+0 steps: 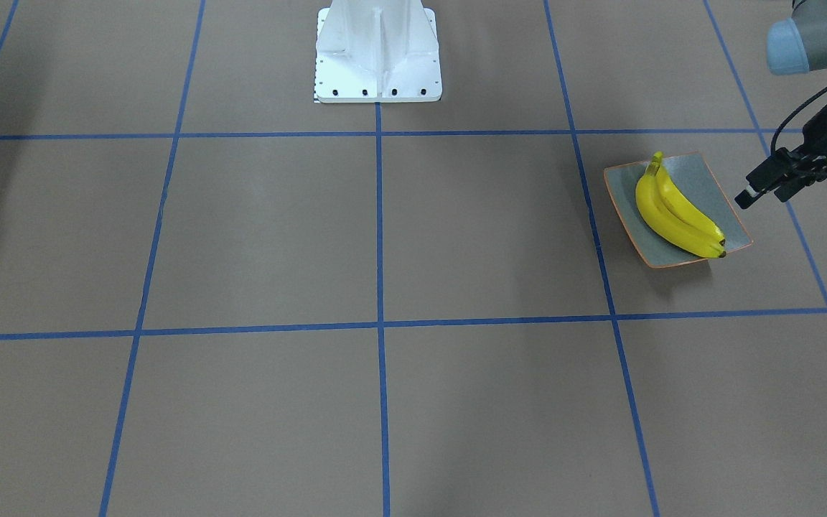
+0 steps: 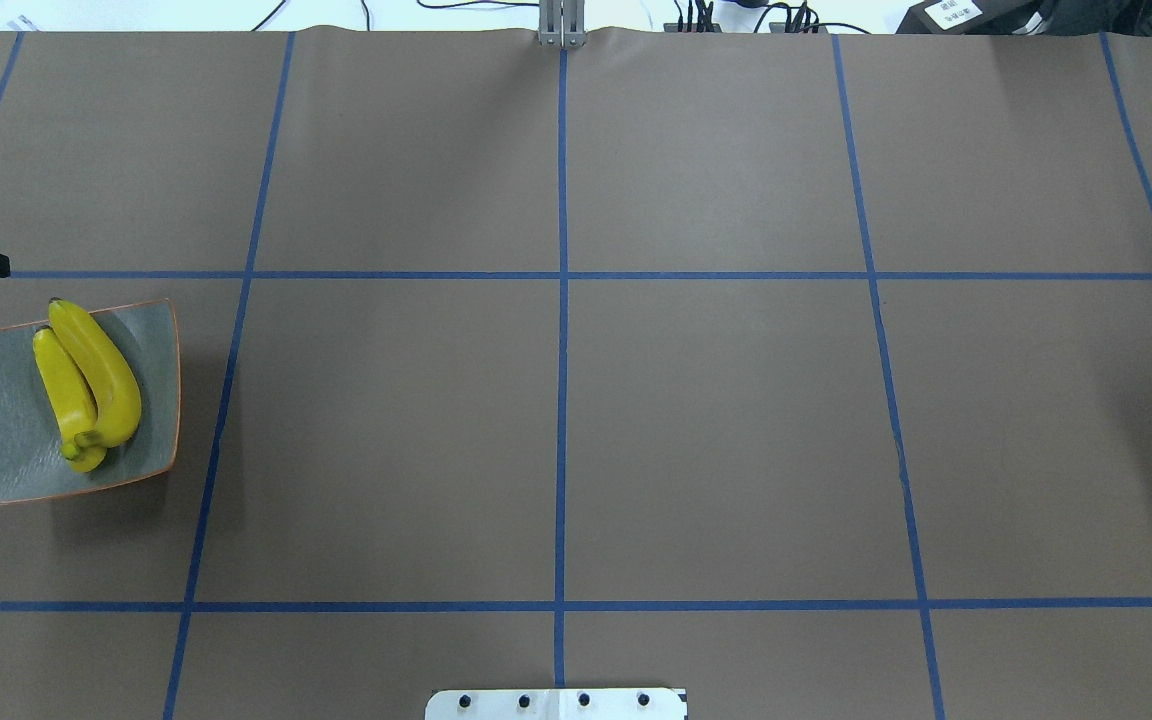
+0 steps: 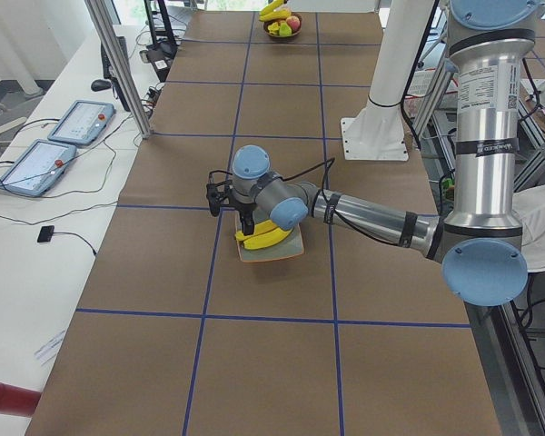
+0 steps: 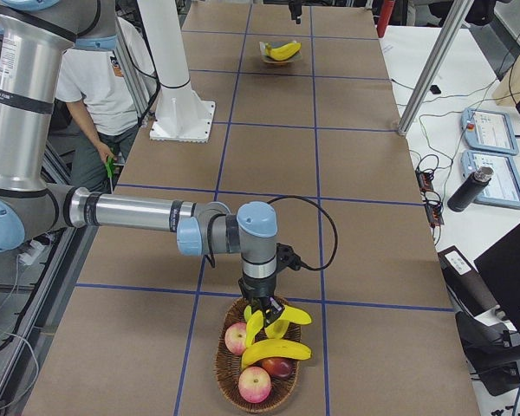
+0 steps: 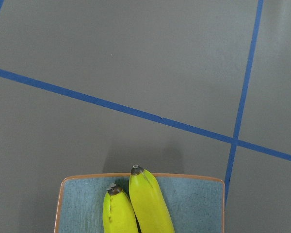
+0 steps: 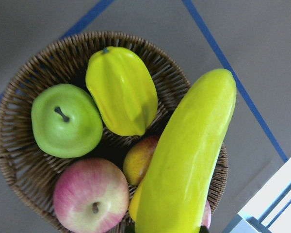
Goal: Transfer all bananas from basket to plate
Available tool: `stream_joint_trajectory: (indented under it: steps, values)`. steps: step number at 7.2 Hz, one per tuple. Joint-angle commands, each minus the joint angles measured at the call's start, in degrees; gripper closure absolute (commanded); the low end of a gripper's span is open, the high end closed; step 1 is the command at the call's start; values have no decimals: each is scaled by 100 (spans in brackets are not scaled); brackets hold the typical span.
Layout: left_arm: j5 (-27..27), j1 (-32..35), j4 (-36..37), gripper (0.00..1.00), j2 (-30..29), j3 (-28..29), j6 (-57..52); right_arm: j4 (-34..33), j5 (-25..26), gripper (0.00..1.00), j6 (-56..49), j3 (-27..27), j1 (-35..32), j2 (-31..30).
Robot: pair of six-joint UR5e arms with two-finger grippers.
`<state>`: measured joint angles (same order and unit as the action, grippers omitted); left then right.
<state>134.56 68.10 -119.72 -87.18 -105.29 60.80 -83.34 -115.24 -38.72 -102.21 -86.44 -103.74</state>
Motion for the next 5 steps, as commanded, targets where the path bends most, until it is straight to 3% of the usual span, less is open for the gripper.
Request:
stream_joint_trajectory:
  steps: [1, 2, 3, 5]
  values:
    - [17, -42, -8, 0, -376, 9, 754, -244, -543, 100, 677, -185, 4, 422]
    - [200, -85, -8, 0, -640, 35, 1167, -270, -944, 100, 1100, -334, 22, 573]
    - [350, -225, -8, 0, -1034, 53, 1841, -270, -1705, 100, 1817, -352, 161, 853]
    - [325, -655, 1, 0, -1676, 70, 2889, -226, -2308, 100, 3539, -589, 897, 1362]
